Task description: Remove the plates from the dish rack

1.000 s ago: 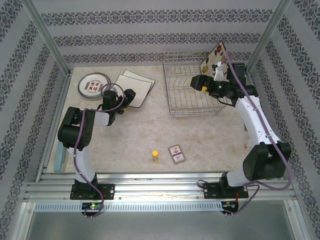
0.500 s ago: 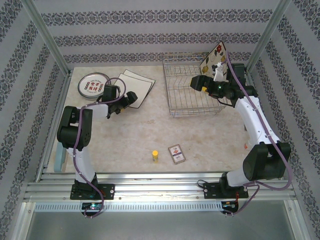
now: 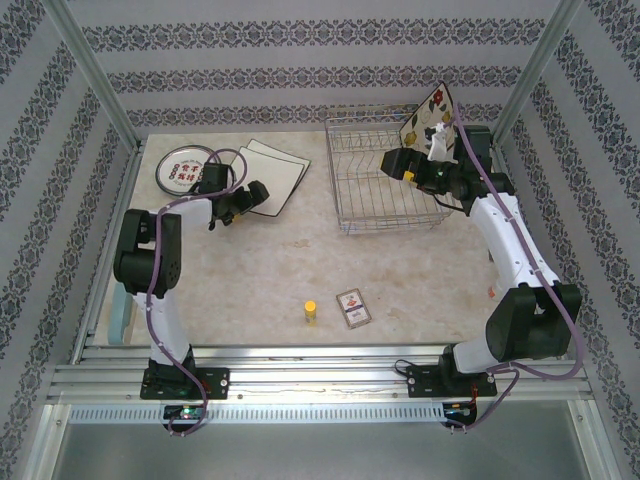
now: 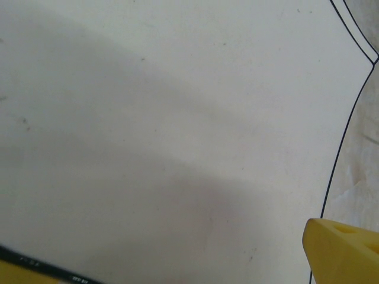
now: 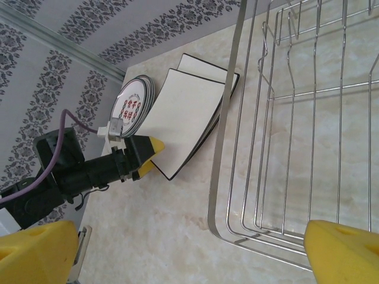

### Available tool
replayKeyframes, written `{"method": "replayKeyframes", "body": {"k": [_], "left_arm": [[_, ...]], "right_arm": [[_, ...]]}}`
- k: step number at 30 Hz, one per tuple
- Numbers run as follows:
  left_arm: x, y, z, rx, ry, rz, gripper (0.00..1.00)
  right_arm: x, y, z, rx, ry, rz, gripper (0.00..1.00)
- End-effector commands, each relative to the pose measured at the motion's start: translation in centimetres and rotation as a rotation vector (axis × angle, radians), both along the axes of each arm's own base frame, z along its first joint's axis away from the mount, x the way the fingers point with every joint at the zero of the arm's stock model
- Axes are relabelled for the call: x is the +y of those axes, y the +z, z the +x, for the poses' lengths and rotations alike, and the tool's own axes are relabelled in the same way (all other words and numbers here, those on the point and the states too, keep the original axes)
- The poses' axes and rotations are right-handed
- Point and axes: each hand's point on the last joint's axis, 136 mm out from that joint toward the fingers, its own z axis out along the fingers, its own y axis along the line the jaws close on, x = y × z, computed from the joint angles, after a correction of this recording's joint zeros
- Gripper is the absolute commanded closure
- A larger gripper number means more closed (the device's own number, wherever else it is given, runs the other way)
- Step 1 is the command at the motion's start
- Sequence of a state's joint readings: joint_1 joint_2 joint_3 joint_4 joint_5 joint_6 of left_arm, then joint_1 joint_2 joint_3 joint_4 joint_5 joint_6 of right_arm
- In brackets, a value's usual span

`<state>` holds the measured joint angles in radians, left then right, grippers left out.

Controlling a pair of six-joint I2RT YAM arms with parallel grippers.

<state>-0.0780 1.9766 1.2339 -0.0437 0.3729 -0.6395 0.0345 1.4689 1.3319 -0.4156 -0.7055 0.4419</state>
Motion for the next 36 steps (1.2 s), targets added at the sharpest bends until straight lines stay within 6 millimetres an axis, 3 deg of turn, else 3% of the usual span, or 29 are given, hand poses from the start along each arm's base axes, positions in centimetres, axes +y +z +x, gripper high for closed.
{"method": "replayKeyframes", "body": {"k": [1,15,36], "left_arm": [[-0.6,-0.3,0.5,0.022,-0.002,0.009,0.00],[-4.9,-0.4,2.8,0.005,-0.031,0.017,0.00],[-10.8,0.7,4.0,-0.070,0.016,-0.027,0.00]], "right_arm": [[0.0,0.5,0.5,-0.016,0.009,0.021,0.02],[-0.6,0.9,0.6,-0.026,0.007,0.030,0.02],[-0.7,0.8,0.4,-0.025,0.011,0.048,0.02]]}}
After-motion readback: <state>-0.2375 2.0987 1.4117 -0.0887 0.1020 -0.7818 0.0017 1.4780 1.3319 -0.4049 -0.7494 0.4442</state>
